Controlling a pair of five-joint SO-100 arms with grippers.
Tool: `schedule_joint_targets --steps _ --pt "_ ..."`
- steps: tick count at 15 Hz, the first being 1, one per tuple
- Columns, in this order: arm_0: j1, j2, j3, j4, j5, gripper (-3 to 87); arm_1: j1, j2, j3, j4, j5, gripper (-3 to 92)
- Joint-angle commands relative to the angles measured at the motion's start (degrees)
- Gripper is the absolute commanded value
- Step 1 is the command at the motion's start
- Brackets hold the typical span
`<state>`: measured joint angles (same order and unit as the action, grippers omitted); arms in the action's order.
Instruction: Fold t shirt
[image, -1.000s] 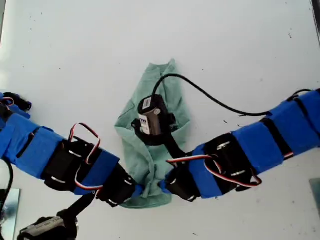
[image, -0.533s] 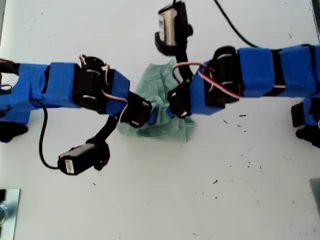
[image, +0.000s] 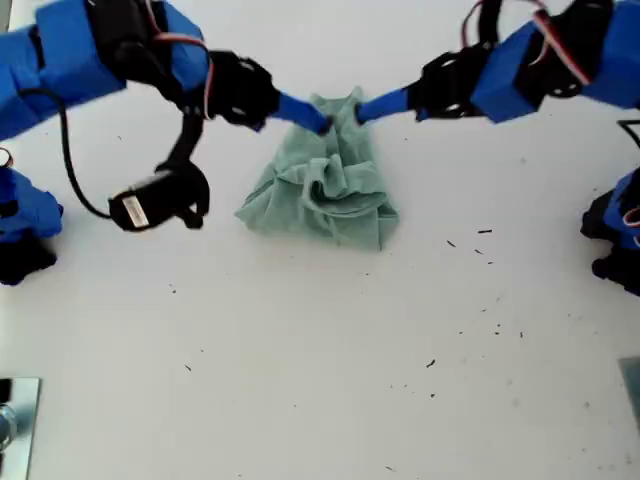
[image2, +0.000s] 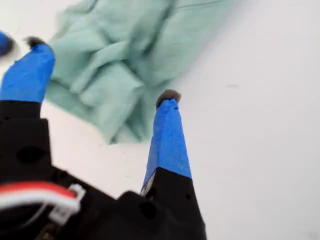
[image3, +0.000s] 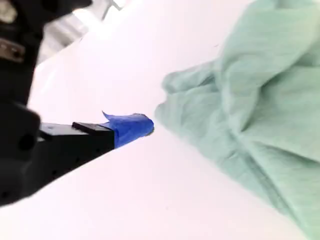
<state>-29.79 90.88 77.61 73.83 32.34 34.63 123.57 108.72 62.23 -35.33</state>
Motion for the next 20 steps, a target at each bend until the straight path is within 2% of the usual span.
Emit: schedule_joint_targets --steps 1,2,4,5,8,12,13,14,17,18,19,20 --pt "-11.07 15.56 12.04 -4.66 0.09 39.3 11.07 24.79 19.51 -5.80 3.34 33.3" --pt "-12.92 19.69 17.23 -5.45 2.02 39.4 12.83 35.86 26.63 -6.24 2.37 32.9" --pt "-12.13 31.29 32.26 -9.23 2.29 37.4 12.48 49.92 32.70 1.23 2.20 32.8" --pt "-10.72 40.52 42.36 -13.01 0.79 35.9 11.25 54.58 35.16 5.10 2.64 32.6" --pt "-6.15 73.04 70.22 -16.35 -7.12 24.6 5.36 73.12 47.20 11.43 4.66 29.0" --pt "15.38 101.16 98.79 -24.35 -26.37 12.3 -2.20 77.08 63.19 10.55 7.73 22.9" --pt "19.34 108.90 104.68 -23.91 -30.06 11.7 -2.81 77.08 66.09 11.60 9.40 19.0" --pt "21.09 115.58 108.02 -18.54 -33.57 12.1 -3.16 77.08 67.59 14.59 11.78 16.7" --pt "21.88 115.40 107.84 -14.24 -31.55 15.8 -5.01 77.08 68.73 15.29 15.03 15.5" --pt "22.85 115.40 107.84 -14.33 -31.29 15.8 -5.63 77.08 68.82 15.12 12.48 15.5" --pt "23.38 115.40 107.84 -14.33 -31.29 15.9 -6.24 77.08 68.82 15.12 0.00 15.4" --pt "23.64 115.40 107.84 -14.33 -31.29 15.9 -6.33 77.08 68.82 15.12 -5.89 15.4"
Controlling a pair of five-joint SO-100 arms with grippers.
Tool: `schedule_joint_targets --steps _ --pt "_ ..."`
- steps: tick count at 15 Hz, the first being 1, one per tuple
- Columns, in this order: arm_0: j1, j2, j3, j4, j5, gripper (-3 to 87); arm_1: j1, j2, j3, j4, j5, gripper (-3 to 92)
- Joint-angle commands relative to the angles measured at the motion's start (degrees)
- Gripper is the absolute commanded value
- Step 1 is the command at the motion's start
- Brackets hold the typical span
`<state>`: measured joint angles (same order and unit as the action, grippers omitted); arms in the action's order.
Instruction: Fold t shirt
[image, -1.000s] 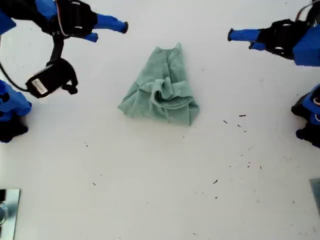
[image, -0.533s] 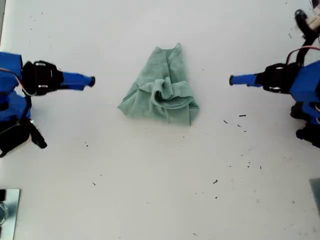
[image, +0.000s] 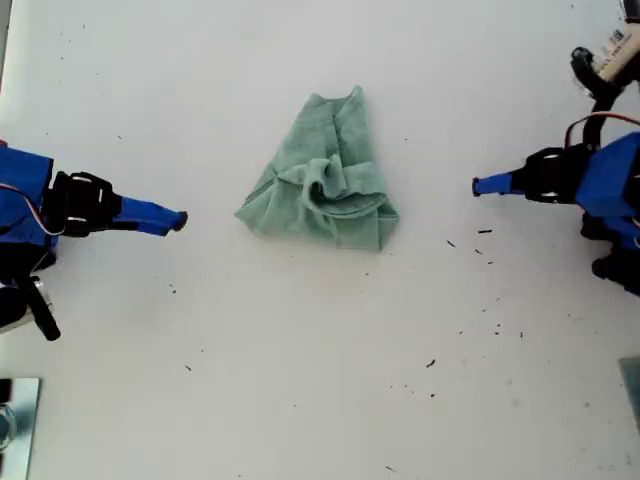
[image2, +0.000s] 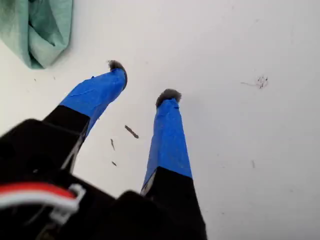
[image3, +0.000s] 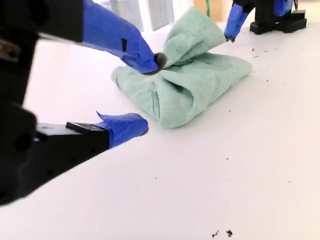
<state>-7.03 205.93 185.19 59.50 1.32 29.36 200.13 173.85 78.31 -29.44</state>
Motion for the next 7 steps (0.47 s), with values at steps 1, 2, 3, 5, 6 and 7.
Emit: schedule_joint_targets --steps 1,2,3,5,6,7 --pt "0.97 0.35 0.26 0.00 -0.26 15.9 -1.49 0.53 3.69 -0.97 -10.99 15.1" --pt "0.97 0.35 0.26 0.00 -0.26 15.9 -1.58 0.53 3.69 -0.97 -9.14 15.0" --pt "0.97 0.35 0.26 0.00 -0.26 15.9 -1.58 0.53 3.69 -0.88 -13.89 15.0" --pt "0.97 0.35 0.26 0.00 -0.26 15.9 -1.49 0.53 3.69 -0.88 -13.80 14.7" --pt "0.97 0.35 0.26 0.00 -0.26 15.9 -1.49 0.53 3.69 -0.88 -13.80 14.7" --pt "0.88 0.35 0.26 0.00 -0.26 15.9 -1.49 0.53 3.69 -0.88 -13.80 14.7"
